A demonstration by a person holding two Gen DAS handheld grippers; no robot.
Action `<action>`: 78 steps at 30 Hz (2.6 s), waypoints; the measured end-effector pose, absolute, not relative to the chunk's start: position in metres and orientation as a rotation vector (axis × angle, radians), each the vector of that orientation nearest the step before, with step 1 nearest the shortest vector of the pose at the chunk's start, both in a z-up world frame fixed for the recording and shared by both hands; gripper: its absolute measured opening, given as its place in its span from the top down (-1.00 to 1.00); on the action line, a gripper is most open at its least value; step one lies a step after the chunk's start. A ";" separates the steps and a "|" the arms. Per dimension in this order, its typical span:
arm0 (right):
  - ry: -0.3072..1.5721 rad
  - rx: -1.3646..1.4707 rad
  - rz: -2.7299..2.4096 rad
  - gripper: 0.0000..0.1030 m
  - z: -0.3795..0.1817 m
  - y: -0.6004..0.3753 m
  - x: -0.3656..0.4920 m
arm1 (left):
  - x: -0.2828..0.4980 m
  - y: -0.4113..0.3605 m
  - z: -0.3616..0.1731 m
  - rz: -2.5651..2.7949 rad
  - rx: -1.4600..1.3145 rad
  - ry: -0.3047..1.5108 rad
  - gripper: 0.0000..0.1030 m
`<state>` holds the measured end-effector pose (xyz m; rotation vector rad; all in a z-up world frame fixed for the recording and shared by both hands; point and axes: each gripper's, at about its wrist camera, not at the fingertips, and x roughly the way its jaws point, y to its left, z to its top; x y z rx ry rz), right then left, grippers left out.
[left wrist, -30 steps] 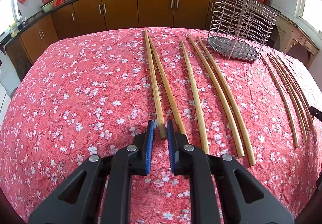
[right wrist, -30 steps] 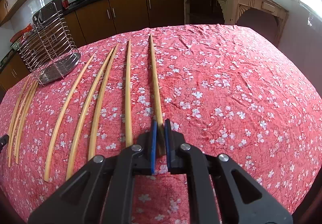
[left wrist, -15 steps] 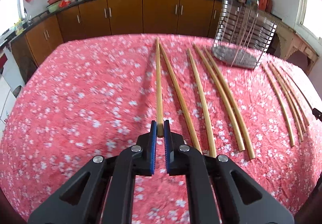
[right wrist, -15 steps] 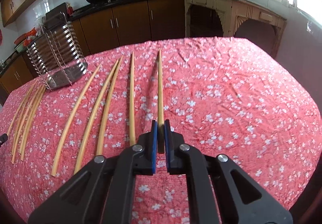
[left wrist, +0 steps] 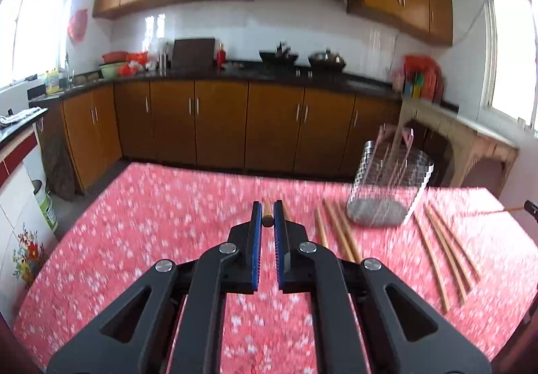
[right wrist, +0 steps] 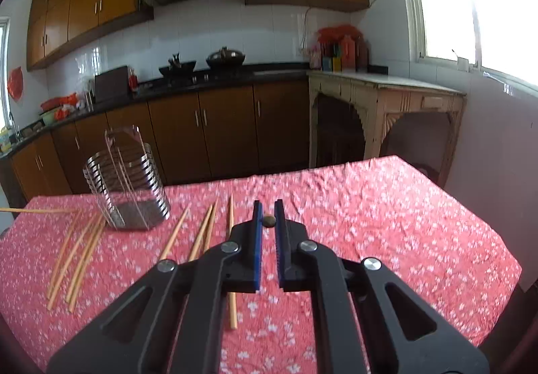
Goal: Organize utensils
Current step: 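Lift the left tool's chopstick toward the wire holder while the right tool carries its chopstick there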
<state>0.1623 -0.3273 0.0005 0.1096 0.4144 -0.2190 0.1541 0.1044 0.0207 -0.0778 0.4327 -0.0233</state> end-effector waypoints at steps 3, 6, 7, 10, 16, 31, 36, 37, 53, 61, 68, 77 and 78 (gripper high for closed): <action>0.367 0.128 -0.216 0.85 0.015 -0.333 0.167 | 0.159 0.108 0.036 -0.015 -0.089 0.395 0.87; 0.335 0.142 -0.211 0.85 0.023 -0.335 0.172 | 0.163 0.111 0.047 -0.002 -0.089 0.374 0.87; 0.327 0.146 -0.208 0.85 0.025 -0.336 0.173 | 0.164 0.111 0.049 0.004 -0.087 0.368 0.87; 0.317 0.168 -0.193 0.85 0.030 -0.338 0.179 | 0.167 0.113 0.056 0.018 -0.095 0.355 0.87; 0.289 0.196 -0.179 0.85 0.048 -0.343 0.186 | 0.169 0.110 0.074 0.031 -0.080 0.310 0.87; 0.279 0.175 -0.187 0.85 0.051 -0.340 0.194 | 0.176 0.106 0.077 0.060 -0.068 0.271 0.87; 0.278 0.175 -0.190 0.85 0.051 -0.340 0.195 | 0.178 0.105 0.076 0.076 -0.063 0.262 0.86; 0.279 0.177 -0.190 0.85 0.050 -0.340 0.194 | 0.180 0.106 0.076 0.077 -0.070 0.265 0.86; 0.257 0.167 -0.187 0.85 0.060 -0.336 0.196 | 0.187 0.114 0.087 0.079 -0.112 0.288 0.87; 0.211 0.186 -0.110 0.85 0.108 -0.327 0.197 | 0.176 0.102 0.137 0.012 -0.130 0.233 0.87; 0.155 0.172 0.028 0.85 0.175 -0.298 0.216 | 0.184 0.074 0.190 -0.060 -0.163 0.144 0.87; 0.231 0.145 0.151 0.85 0.186 -0.254 0.274 | 0.226 0.025 0.189 -0.137 -0.194 0.141 0.87; 0.252 0.150 0.160 0.85 0.181 -0.253 0.281 | 0.234 0.021 0.182 -0.151 -0.199 0.162 0.87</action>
